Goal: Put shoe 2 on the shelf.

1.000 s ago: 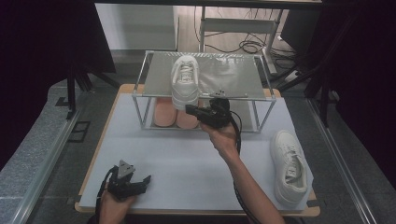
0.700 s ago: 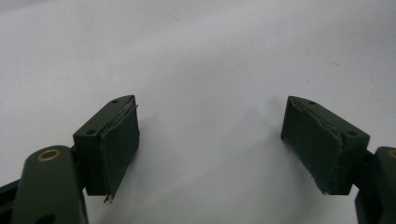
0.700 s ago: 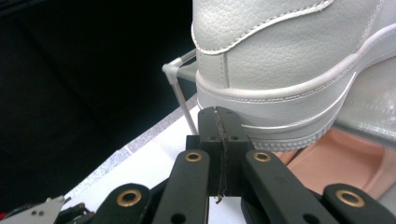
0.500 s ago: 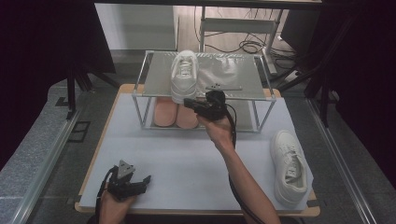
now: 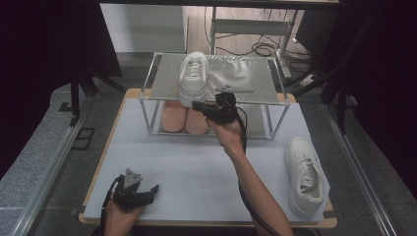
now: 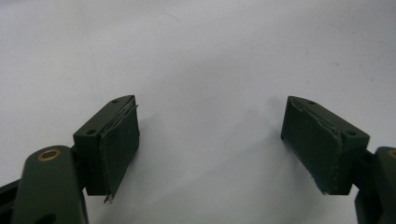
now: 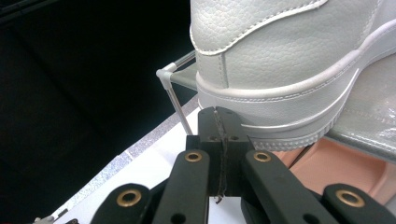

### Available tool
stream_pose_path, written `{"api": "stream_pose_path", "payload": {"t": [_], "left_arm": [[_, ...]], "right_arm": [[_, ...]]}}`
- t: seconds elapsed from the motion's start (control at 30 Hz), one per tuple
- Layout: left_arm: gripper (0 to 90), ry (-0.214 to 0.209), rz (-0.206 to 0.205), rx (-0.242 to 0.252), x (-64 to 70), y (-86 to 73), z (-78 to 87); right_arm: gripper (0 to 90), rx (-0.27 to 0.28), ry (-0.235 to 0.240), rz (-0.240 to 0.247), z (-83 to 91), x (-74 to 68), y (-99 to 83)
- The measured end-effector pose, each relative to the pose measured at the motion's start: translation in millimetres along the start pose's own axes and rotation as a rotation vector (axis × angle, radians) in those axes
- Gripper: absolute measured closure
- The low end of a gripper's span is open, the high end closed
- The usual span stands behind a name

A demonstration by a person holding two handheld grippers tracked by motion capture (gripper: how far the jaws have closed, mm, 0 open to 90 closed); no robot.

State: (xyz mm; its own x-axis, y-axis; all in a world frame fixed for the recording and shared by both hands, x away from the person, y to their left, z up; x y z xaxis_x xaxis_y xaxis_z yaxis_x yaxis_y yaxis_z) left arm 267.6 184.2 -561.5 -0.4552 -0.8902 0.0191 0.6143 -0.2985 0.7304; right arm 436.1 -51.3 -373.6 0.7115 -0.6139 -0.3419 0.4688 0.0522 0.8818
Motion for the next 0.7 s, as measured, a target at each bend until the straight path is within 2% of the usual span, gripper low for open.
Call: {"api": "stream_pose_path", "payload": {"t": [0.07, 0.37, 0.6, 0.7], "left_arm": [[19.4, 0.000, 0.000, 0.000, 0.0, 0.0, 0.0], [19.5, 0.000, 0.000, 0.000, 0.0, 0.0, 0.0], [19.5, 0.000, 0.000, 0.000, 0.0, -0.1, 0.1], [19.4, -0.001, 0.000, 0.000, 0.0, -0.1, 0.1]], "right_arm": [[90.0, -0.011, -0.006, 0.005, -1.7, -0.3, -0.9], [90.0, 0.005, -0.014, -0.005, -4.3, -0.3, 1.8], [90.0, -0.001, -0.006, -0.011, -7.8, -0.4, -0.4], [90.0, -0.007, -0.019, 0.005, -6.6, -2.2, -0.2]]}}
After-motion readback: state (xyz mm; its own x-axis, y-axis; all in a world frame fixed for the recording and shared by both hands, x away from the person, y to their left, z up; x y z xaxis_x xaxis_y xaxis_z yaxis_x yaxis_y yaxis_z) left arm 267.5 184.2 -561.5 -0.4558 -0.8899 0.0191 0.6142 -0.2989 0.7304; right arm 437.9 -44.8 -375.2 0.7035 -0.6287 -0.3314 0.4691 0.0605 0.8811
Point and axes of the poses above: each handheld gripper's, and its own axes: z roughly backward along the jaws, y roughly out of its top, x roughly to its right, the point moved 5 cm from there along -z, roughly forward along the jaws
